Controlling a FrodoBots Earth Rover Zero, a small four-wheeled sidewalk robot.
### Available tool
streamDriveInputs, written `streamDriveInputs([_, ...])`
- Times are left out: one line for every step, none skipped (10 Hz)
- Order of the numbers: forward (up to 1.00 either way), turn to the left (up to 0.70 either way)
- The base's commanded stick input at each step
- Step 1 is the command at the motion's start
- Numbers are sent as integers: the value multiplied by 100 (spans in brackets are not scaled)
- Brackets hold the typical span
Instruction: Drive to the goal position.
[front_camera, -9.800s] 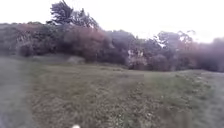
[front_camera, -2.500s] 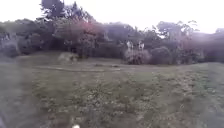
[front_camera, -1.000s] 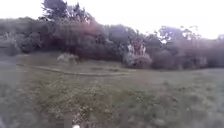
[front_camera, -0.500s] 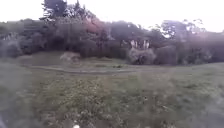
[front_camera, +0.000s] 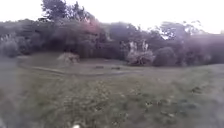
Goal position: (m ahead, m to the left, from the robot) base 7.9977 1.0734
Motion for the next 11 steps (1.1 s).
streamDriveInputs([45, 0])
streamDriveInputs([45, 0])
streamDriveInputs([45, 0])
streamDriveInputs([45, 0])
streamDriveInputs([45, 0])
streamDriveInputs([45, 0])
streamDriveInputs([45, 0])
streamDriveInputs([45, 0])
streamDriveInputs([45, 0])
streamDriveInputs([45, 0])
streamDriveInputs([45, 0])
